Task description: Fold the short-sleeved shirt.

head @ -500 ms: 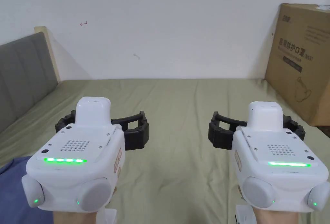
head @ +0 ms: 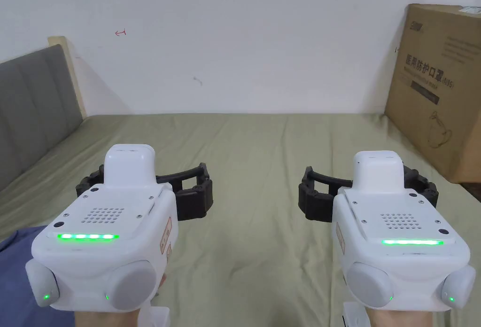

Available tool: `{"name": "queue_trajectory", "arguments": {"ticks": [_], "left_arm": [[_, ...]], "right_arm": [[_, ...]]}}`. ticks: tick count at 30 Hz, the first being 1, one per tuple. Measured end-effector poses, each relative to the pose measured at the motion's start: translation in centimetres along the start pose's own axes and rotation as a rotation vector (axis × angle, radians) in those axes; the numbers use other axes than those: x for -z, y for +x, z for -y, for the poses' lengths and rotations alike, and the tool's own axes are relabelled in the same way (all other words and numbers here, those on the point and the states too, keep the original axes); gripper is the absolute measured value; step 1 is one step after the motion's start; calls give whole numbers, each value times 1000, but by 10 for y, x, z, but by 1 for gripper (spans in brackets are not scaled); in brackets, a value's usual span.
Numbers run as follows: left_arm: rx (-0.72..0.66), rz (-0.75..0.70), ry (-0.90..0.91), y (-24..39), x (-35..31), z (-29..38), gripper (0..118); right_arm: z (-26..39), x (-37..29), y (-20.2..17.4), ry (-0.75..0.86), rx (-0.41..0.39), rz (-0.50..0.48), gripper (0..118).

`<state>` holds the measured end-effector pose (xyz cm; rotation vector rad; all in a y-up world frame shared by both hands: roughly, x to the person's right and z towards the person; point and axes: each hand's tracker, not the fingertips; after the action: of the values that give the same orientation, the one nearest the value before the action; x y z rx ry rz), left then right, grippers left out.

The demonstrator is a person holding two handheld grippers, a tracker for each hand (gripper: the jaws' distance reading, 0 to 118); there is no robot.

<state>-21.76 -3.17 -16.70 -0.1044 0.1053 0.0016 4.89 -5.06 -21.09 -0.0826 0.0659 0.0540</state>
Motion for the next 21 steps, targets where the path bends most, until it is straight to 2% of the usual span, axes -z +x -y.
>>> {"name": "queue_trajectory", "arguments": {"ticks": [6, 14, 21], "left_arm": [[13, -5, -5, 1, 0, 0, 114], [0, 1, -12, 1, 2, 2, 114], [5, 3, -17, 2, 2, 3, 114]], "right_arm": [[-4, -2, 2, 3, 35, -8, 118], [2, 0, -1, -5, 8, -14, 118], [2, -1, -1, -9, 17, -20, 118]]}}
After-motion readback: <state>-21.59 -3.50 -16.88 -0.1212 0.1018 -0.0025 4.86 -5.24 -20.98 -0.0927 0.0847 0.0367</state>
